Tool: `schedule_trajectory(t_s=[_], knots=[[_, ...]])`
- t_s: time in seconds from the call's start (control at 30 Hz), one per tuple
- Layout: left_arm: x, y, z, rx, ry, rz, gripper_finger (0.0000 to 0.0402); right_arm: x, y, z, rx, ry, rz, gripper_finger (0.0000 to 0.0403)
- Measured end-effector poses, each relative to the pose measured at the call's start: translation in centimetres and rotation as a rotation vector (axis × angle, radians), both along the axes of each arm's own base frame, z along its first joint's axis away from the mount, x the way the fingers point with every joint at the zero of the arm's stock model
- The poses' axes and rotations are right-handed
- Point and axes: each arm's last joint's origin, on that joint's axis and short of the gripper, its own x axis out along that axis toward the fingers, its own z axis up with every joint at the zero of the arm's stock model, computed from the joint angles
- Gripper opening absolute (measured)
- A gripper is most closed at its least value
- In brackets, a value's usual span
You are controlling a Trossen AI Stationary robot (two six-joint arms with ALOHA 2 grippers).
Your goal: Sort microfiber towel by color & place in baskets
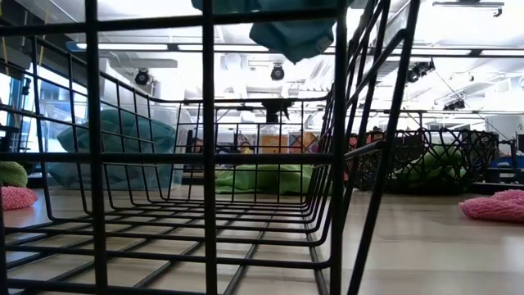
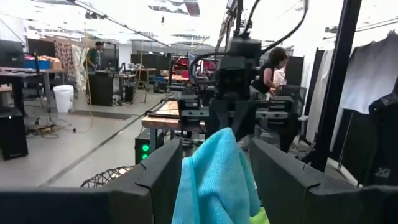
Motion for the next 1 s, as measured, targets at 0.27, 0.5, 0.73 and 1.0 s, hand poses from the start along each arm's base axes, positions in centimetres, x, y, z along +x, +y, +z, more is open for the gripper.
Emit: schedule_trajectory(t_s=[0.27, 0.5, 0.73, 1.0], knots=[[0.0, 0.0, 0.1, 0.001, -0.007, -0.001, 0.0177, -2.3, -0.8, -2.5, 0.107, -0.275, 0.023, 0.0000], [0.0, 0.0, 0.3, 0.001, -0.029, -0.001, 0.0177, -2.2, -1.1, -3.4, 0.138, -0.279, 0.009, 0.0000], [0.2, 0.0, 0.2, -0.007, -0.023, -0.002, 0.0177, -2.2, -1.1, -3.4, 0.124, -0.278, 0.010, 0.0000], [3.2, 0.0, -1.4, -0.033, 0.034, 0.004, 0.0179, -1.1, -0.9, -3.6, 0.091, -0.311, 0.036, 0.0000]])
